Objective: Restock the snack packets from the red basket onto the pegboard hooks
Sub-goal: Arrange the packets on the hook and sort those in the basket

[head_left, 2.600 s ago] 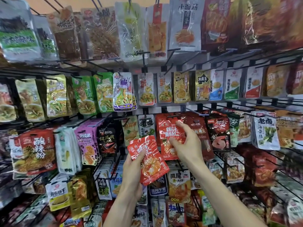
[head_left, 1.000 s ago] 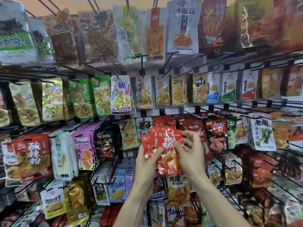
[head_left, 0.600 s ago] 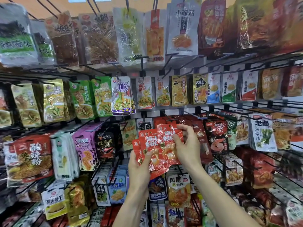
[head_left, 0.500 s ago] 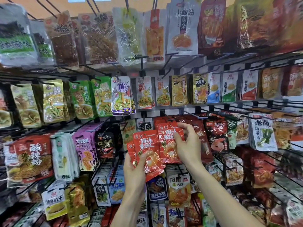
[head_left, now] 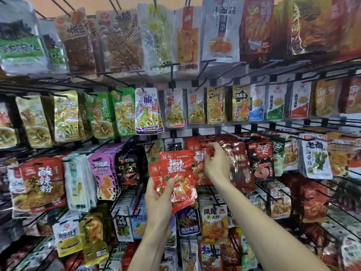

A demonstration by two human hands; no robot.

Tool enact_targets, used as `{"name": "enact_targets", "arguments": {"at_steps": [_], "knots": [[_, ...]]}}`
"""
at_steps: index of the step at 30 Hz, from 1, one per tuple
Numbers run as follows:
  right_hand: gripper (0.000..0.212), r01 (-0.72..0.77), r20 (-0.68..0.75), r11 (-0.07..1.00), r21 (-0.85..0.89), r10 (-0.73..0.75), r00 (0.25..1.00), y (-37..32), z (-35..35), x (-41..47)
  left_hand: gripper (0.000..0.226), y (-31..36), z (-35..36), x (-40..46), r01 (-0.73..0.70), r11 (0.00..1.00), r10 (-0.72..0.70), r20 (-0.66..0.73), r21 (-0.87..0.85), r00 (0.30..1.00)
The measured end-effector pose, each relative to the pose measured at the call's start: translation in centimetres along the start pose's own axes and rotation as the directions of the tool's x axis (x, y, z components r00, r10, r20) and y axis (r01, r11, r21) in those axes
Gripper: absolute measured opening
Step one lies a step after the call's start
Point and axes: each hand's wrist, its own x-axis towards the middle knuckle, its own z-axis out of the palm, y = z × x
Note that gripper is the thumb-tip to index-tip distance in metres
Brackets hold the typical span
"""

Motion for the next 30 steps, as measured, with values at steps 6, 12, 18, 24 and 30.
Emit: {"name": "enact_targets", "arguments": {"at_steps": [6,12,18,24,30], "knots": [[0.036,0.100,-0.051,0.994,0.048,-0.098,0.994,0.4,-2.0,-4.1,0.039,-0.8,0.5,0.5,-0.013,1.000,0.013,0.026,0.007,1.000],[0.039,0.055,-0.039,0.932,0.359,-0.044,0.998,0.3,-2.4,-6.0,0.034,-2.2,2.7,-0.1,0.017,0.999,-0.020,0.072,0.047,0.997],[0.026,0.050,-0.125,0.918,0.392,-0.001,0.992,1.2,-2.8,-3.8,0.036,-2.5,4.6,0.1,0.036,0.997,-0.043,0.102,0.065,0.994],[0.026,0.070,-0.140,0.932,0.357,-0.021,0.990,0.7,-2.5,-2.1,0.038,-2.2,5.5,0.9,0.014,0.992,-0.022,0.065,0.124,0.998],[0.029,0.054,-0.174,0.961,0.270,-0.007,0.985,0.8,-2.5,-1.7,0.034,-2.3,5.7,1.3,-0.002,0.992,-0.007,0.069,0.123,0.998]]}}
